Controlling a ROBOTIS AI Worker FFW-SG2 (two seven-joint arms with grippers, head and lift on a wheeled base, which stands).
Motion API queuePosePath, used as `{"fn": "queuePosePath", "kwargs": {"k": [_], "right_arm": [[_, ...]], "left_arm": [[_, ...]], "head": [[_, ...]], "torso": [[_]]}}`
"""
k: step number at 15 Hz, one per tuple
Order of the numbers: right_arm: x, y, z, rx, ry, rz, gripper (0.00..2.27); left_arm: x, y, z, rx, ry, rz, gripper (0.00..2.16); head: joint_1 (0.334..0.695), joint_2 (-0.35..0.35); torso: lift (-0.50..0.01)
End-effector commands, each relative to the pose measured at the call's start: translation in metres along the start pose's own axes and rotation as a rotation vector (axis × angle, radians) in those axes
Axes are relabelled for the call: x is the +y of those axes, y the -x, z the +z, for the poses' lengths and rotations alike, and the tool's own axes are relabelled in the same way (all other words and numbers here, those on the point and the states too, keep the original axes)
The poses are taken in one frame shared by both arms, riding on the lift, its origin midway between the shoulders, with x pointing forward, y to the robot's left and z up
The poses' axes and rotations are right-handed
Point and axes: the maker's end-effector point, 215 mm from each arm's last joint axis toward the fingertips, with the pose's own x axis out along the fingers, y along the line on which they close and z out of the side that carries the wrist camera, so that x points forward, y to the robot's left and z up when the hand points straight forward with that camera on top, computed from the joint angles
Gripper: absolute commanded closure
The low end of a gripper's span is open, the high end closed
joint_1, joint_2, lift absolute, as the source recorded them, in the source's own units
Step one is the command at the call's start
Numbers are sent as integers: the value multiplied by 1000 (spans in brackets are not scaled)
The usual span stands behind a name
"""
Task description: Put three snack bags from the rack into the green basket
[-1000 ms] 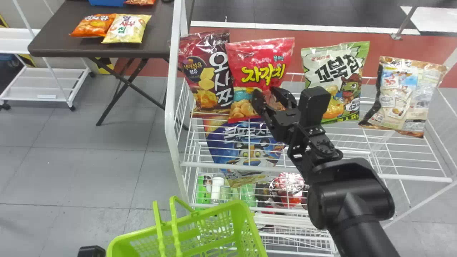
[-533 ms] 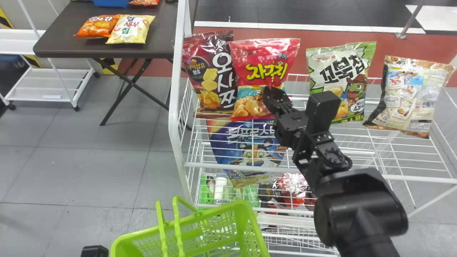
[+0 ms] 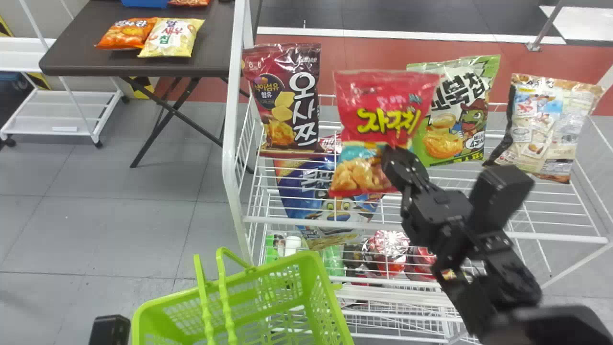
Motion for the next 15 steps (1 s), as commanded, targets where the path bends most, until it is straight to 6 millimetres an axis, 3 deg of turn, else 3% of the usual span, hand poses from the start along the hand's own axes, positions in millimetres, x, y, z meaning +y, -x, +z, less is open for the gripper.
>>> {"fn": "queuePosePath", "kwargs": {"k": [1, 4, 6, 8, 10, 11, 12, 13, 14, 15], "right_arm": [[-3, 44, -16, 84, -76, 1, 2256], [28, 92, -43, 250, -192, 101, 2256], [72, 126, -72, 434, -339, 226, 2256], [110, 149, -80, 543, -429, 324, 2256], [129, 155, -86, 605, -439, 363, 2256], [138, 155, -100, 644, -428, 369, 2256], [147, 152, -119, 681, -414, 375, 2115], [153, 147, -130, 696, -403, 381, 1646], [158, 144, -137, 698, -404, 389, 508], [158, 140, -137, 680, -395, 394, -2]], "left_arm": [[-6, -1, 13, -2, -19, 3, 2148], [-14, -5, 26, 1, -29, 5, 2148], [-15, -9, 26, 8, -24, 2, 2148], [-17, -14, 24, 17, -28, -6, 2148], [-18, -14, 21, 18, -23, -11, 2148], [-19, -14, 21, 17, -23, -13, 2148], [-20, -14, 21, 17, -22, -18, 2148], [-20, -14, 20, 18, -21, -18, 2148], [-20, -15, 20, 19, -21, -20, 2148], [-20, -16, 20, 20, -20, -21, 2148]], "head": [[695, -60], [695, -83], [695, -70], [695, -31], [695, 56], [695, 81], [695, 103], [695, 122], [695, 148], [695, 195]], "torso": [[0], [0], [0], [0], [0], [0], [0], [0], [0], [0]]}}
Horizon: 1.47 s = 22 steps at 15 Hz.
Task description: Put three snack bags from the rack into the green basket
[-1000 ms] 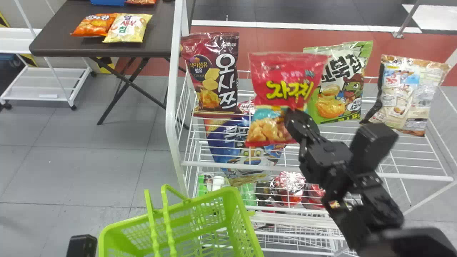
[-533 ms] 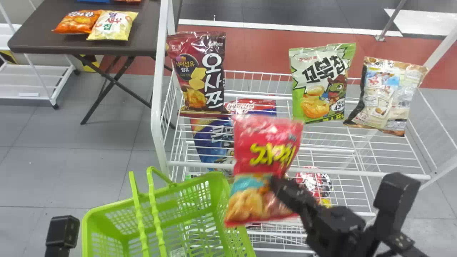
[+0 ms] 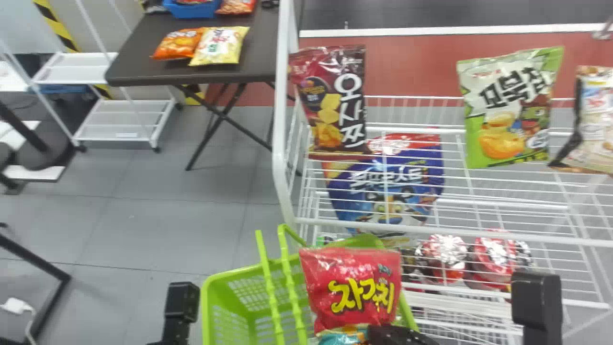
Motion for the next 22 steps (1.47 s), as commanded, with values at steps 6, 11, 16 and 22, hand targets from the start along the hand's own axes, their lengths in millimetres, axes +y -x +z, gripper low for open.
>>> {"fn": "queuePosePath", "kwargs": {"k": [6, 11, 16, 22], "right_arm": [[-9, 24, 83, -264, 101, -5, 53], [-128, 93, 206, -537, 218, -335, 56], [-213, 104, 299, -692, 362, -556, 66], [-273, 64, 344, -644, 380, -703, 83]], "left_arm": [[0, -1, -1, 3, -1, -2, 2148], [2, 1, -2, 2, 8, 1, 2148], [5, 1, -3, 0, 15, 3, 2148], [10, 4, -8, -7, 28, 2, 2148]], "head": [[695, 196], [695, -76], [695, -244], [695, -282]], "torso": [[0], [0], [0], [0]]}}
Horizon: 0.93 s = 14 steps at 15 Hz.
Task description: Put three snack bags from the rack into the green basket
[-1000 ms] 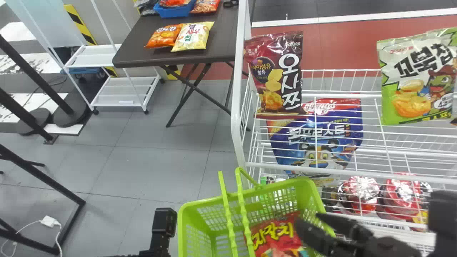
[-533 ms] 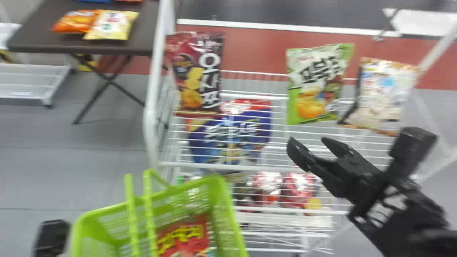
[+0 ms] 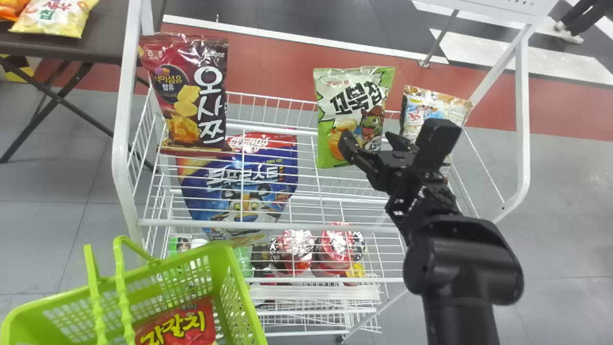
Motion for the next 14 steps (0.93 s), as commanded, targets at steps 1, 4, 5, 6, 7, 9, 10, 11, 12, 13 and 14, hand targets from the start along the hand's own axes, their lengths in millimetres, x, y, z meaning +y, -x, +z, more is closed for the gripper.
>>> {"fn": "queuePosePath", "kwargs": {"k": [1, 4, 5, 6, 7, 9, 10, 11, 12, 13, 14], "right_arm": [[0, -24, -4, 27, 31, -13, 181], [15, -25, -3, 22, 54, 24, 1328], [17, -23, -5, 23, 51, 25, 1848], [18, -21, -5, 27, 48, 23, 2128], [20, -21, -9, 39, 45, 25, 2226], [22, -21, -13, 52, 48, 27, 2250], [21, -19, -10, 44, 52, 25, 2250], [21, -18, -8, 40, 52, 25, 2250], [20, -16, -7, 38, 54, 23, 2253], [18, -10, -4, 28, 50, 22, 2250], [20, -1, 1, 14, 41, 29, 2250]], "left_arm": [[1, 1, 0, -2, -3, 1, 2148], [4, 2, -2, -8, 1, 0, 2148], [5, 3, -3, -10, 1, 2, 2148], [5, 4, -3, -14, 0, 1, 2148], [5, 5, -3, -16, 3, 1, 2148], [6, 6, -3, -19, 5, 2, 2148], [7, 7, -5, -21, 9, 3, 2148], [7, 8, -5, -22, 12, 3, 2148], [8, 8, -5, -23, 14, 3, 2148], [7, 8, -5, -24, 10, 0, 2148], [7, 9, -5, -25, 14, 0, 2148]], "head": [[695, -281], [695, -271], [695, -259], [695, -253], [695, -250], [695, -245], [695, -240], [695, -239], [695, -238], [695, -238], [695, -238]], "torso": [[0], [0], [0], [0], [0], [0], [0], [0], [0], [0], [0]]}}
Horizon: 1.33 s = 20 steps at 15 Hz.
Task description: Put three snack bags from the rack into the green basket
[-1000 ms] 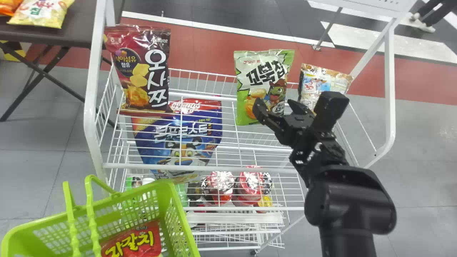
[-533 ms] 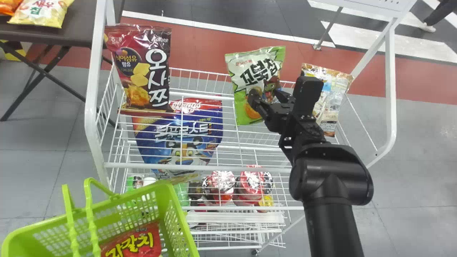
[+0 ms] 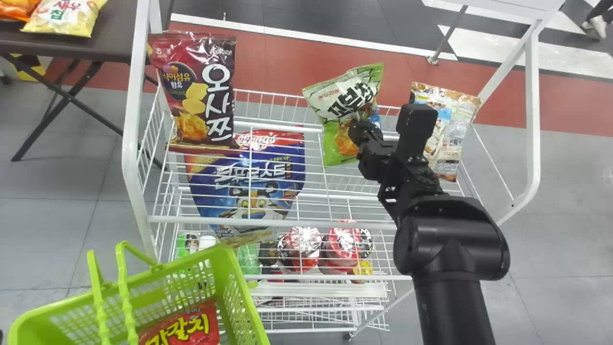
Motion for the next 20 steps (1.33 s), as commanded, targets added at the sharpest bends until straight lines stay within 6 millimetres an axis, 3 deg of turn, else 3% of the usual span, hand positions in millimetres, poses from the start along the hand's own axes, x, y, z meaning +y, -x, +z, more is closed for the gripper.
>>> {"fn": "queuePosePath", "kwargs": {"k": [1, 5, 11, 14, 17, 20], "right_arm": [[4, 26, 11, -23, -34, 13, 2250], [37, 106, 10, 71, -146, 108, 2250], [110, 210, -23, 336, -318, 357, 2250], [150, 240, -29, 422, -384, 485, 2250], [172, 255, -26, 453, -383, 548, 2250], [205, 279, -45, 557, -394, 636, 2250]], "left_arm": [[0, 2, 0, -4, -1, 1, 2148], [-2, 3, 6, -10, -14, 4, 2148], [-5, 1, 11, -6, -28, 2, 2148], [-5, 1, 11, -6, -28, 2, 2148], [-5, 0, 10, -5, -26, 0, 2148], [-5, 0, 10, -5, -26, 0, 2148]], "head": [[695, -241], [695, -238], [695, -190], [695, -125], [695, -68], [695, -13]], "torso": [[0], [0], [0], [0], [0], [0]]}}
